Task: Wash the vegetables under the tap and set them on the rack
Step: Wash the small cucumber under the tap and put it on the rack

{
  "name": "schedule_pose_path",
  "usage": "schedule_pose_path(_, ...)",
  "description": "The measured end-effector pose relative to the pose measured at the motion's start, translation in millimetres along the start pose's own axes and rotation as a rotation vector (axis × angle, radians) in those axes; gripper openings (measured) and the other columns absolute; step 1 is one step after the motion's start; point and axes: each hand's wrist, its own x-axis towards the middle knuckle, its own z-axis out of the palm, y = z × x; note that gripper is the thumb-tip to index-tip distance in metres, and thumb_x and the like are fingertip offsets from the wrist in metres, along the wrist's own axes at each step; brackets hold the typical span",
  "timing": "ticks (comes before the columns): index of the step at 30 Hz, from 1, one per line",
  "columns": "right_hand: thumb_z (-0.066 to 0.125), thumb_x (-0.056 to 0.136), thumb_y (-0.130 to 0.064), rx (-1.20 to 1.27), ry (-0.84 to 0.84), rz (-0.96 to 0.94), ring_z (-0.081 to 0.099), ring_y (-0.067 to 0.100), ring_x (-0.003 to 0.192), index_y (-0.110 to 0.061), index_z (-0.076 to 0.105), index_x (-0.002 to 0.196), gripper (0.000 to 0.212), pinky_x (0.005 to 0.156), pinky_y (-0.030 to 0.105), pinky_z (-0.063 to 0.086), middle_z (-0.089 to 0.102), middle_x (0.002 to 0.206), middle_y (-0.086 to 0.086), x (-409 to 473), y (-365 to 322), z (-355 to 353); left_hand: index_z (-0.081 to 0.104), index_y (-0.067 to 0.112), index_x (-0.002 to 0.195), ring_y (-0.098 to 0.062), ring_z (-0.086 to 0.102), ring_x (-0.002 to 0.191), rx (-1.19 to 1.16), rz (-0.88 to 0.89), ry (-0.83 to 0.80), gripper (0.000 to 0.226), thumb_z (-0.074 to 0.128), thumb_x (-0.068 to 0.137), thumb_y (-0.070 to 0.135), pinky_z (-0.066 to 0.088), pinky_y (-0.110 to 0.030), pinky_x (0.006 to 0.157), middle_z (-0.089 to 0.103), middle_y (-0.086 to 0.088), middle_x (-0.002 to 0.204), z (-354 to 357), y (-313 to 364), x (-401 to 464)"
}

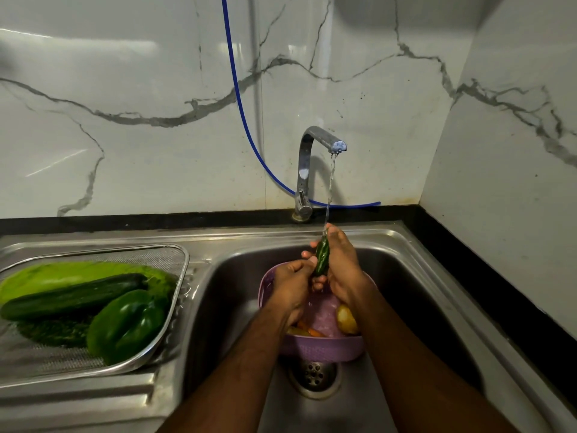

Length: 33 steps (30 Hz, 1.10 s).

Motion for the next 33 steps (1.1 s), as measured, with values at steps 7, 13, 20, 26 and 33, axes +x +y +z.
schedule_pose_path(7,0.055,0.095,0.012,-0.060,-0.202,-0.003,0.069,0.030,0.095,-0.047,0.025,0.152,0.087,0.051,0.032,0.043,0.062,0.123,0.016,-4.8,0.7,-6.4,0.069,-0.008,0.103,-0.009,0.054,0.052,0.026,0.066,0.113,0.025,0.057,0.100,0.014,0.048,-0.020,0.050,0.062,-0.009,0.068,-3.3,1.2,4.8)
schedule_pose_path(13,0.062,0.102,-0.032,-0.171,-0.023,-0.030,0.065,0.019,0.077,-0.038,0.033,0.146,0.053,0.042,0.024,0.046,0.066,0.113,0.016,-4.5,2.5,4.1,0.068,-0.011,0.107,-0.015,0.061,0.066,0.044,0.076,-0.032,0.029,0.058,0.099,0.016,0.054,-0.024,0.062,0.068,-0.012,0.077,-3.9,0.3,1.5)
schedule_pose_path(20,0.044,0.106,-0.050,0.017,0.157,0.025,0.066,0.022,0.072,-0.023,0.056,0.125,0.035,0.060,0.034,0.059,0.061,0.097,0.013,1.3,-5.7,1.9,0.068,-0.008,0.106,-0.012,0.059,0.060,0.209,0.092,-0.073,0.017,0.063,0.094,0.002,0.053,-0.024,0.060,0.069,-0.009,0.076,0.1,-5.2,-0.9)
schedule_pose_path(26,0.041,0.111,-0.025,-0.003,0.077,-0.047,0.066,0.023,0.091,-0.017,0.067,0.112,0.027,0.077,0.041,0.061,0.067,0.102,0.010,-2.5,-4.7,4.0,0.069,0.009,0.105,-0.032,0.071,0.096,0.405,0.141,0.034,0.020,0.073,0.086,0.005,0.058,-0.048,0.089,0.075,-0.015,0.097,-12.7,-8.6,4.3)
schedule_pose_path(33,0.043,0.109,-0.042,-0.216,0.109,-0.080,0.055,0.016,0.066,-0.017,0.061,0.085,0.040,0.068,0.032,0.051,0.058,0.069,0.000,-0.6,-6.0,6.3,0.074,0.016,0.100,-0.039,0.069,0.096,0.590,0.192,-0.088,0.016,0.073,0.084,0.020,0.055,-0.057,0.089,0.074,-0.017,0.095,-16.4,-14.5,3.6)
